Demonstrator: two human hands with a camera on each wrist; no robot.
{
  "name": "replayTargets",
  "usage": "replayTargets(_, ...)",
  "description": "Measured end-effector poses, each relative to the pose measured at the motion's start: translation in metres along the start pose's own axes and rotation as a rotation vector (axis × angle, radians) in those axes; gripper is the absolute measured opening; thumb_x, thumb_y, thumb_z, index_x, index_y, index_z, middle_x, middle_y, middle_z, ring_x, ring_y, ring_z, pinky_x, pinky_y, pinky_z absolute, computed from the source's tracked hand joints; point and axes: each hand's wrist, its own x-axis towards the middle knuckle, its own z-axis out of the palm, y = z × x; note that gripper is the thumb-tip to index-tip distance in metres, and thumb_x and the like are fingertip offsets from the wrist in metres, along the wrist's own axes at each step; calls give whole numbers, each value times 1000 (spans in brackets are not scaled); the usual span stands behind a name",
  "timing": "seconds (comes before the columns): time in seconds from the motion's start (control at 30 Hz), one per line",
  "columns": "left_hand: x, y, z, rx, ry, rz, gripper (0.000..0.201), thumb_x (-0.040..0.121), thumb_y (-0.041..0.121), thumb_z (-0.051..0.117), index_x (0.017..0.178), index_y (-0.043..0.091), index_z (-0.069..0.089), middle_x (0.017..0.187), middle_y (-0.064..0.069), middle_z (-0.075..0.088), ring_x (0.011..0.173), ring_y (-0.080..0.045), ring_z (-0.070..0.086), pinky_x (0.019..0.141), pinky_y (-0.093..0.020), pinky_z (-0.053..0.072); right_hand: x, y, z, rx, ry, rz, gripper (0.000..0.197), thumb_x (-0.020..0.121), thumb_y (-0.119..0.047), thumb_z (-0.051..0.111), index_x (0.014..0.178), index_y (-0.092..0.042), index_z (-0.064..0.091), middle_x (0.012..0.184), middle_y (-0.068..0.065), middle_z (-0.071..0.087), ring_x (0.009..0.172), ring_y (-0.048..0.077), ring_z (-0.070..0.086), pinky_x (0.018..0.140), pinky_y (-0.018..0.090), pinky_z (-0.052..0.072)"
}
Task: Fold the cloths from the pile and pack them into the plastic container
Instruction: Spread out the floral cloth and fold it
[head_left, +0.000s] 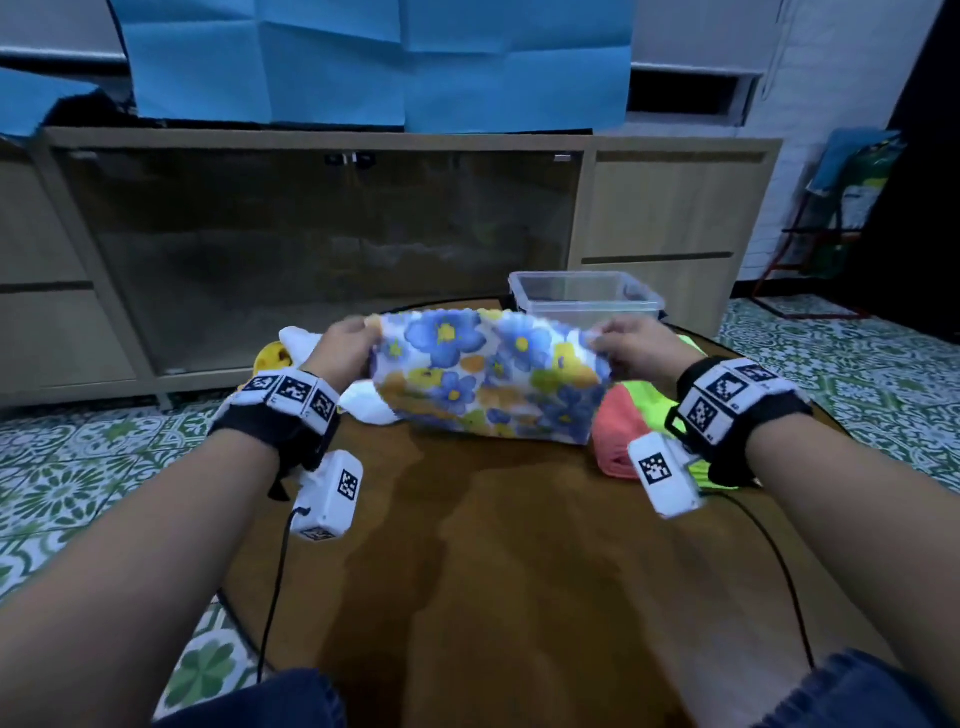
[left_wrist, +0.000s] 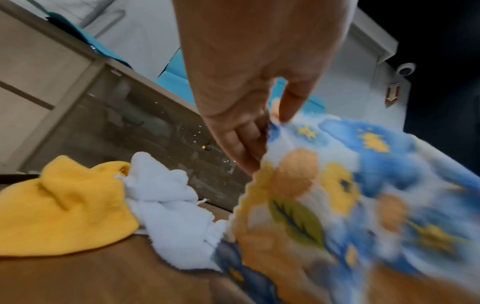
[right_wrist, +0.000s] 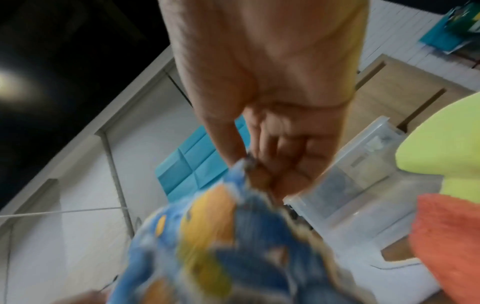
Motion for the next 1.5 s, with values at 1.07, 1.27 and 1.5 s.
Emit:
replayTargets(1.07,-8,-67,16,1188,-1133,-334,48,82,36,68,36,22,59,40,9,51,49,-14,37,63,-25,34,-24,54,51,-1318,-753,370,31,92,-23,57,64,-11,54,65,-1,55,50,9,49,52,20,40)
replayTargets(1.27,-5,-72,15,1140,-1009,-253,51,85,34,67,37,22,52,39,8,51,44,-9,40,57,-23,35,-22,50,47,-1344,-657,314,35,90,-18,58,57,-11,50,30,-8,47,37,5,46,49,18,35)
replayTargets(1.5,-10,-64,29,1299,-814,-173,24,77,32,71,87,12,62,78,2,59,68,-16,53,63,-25,43,-27,46,53,-1478,-526,164,30,88,-19,57,64,-15,39,58,2,44,57,19,40,48,25,27)
